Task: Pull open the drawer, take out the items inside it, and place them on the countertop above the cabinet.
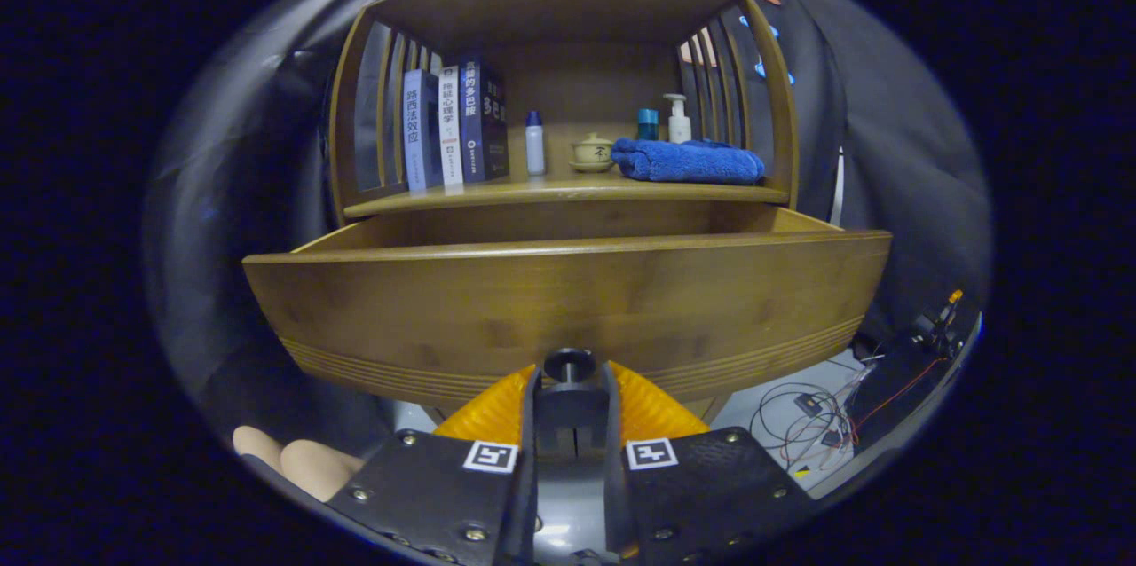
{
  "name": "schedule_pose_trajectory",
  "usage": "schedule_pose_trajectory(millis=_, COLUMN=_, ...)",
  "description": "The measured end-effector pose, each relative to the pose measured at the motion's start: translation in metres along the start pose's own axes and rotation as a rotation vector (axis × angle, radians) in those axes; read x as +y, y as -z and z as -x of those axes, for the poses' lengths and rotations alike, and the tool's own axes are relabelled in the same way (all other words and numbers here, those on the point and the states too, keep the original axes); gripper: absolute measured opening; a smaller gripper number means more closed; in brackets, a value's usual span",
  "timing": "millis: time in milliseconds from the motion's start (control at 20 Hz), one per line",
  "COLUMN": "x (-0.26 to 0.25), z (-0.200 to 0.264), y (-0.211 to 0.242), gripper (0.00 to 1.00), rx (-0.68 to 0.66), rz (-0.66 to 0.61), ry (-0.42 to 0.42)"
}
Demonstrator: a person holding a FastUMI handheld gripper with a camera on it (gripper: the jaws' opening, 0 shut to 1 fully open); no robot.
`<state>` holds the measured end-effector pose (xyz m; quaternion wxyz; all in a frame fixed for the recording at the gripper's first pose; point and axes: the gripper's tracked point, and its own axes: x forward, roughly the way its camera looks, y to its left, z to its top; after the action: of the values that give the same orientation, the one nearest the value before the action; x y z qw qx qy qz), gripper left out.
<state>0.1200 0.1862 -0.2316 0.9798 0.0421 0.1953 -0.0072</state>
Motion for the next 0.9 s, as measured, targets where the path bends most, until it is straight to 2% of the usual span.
schedule_pose_trajectory(millis=500, x=0.005, z=0.009, y=0.015, gripper=0.3, rx=0.046, rz=0.033, ry=-0.037)
schedule_pose_trajectory(millis=650, x=0.006, z=0.018, y=0.01, gripper=0.4, rx=0.053, rz=0.033, ry=-0.062)
schedule_pose_trajectory(millis=900, x=-0.001, z=0.054, y=-0.028, gripper=0.43, rx=-0.065, rz=0.132, ry=-0.052)
